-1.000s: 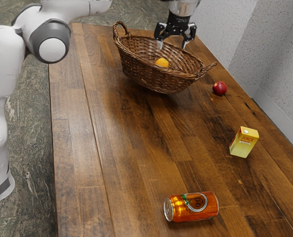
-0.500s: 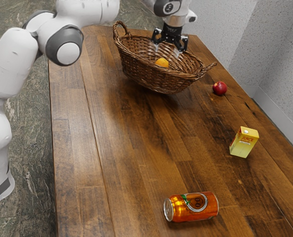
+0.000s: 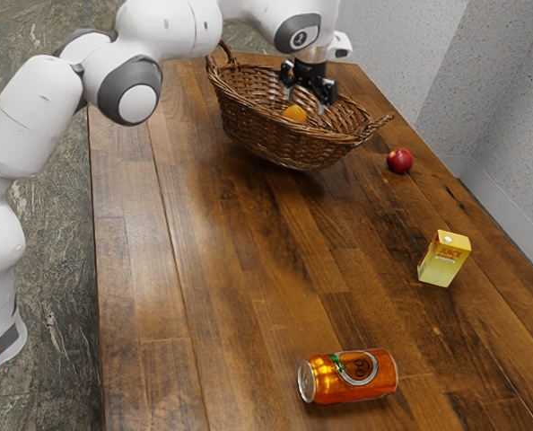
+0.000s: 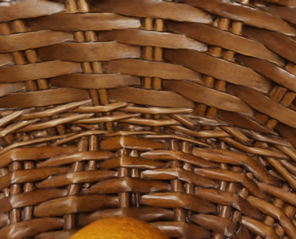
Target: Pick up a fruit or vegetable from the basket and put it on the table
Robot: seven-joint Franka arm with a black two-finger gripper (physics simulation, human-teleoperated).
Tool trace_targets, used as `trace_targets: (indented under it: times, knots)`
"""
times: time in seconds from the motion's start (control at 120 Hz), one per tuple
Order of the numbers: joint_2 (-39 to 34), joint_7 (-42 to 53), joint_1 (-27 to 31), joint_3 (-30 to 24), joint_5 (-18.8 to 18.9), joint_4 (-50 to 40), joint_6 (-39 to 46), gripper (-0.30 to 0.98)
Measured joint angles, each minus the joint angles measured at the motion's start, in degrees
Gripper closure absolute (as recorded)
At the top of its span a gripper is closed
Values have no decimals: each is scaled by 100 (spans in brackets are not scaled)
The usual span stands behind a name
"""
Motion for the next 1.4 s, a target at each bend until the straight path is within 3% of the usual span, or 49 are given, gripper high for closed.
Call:
trace_targets:
  times: [0.217,0.567,0.867,1.4]
  knots:
    - [7,414,99,25,1,-71,238,0]
    - [-894,601,1,239,-151,-1255,367,0]
    - [-844,587,10,333,-357,-1448,485,0]
    - [-598,569,-80,331,-382,-1398,923,0]
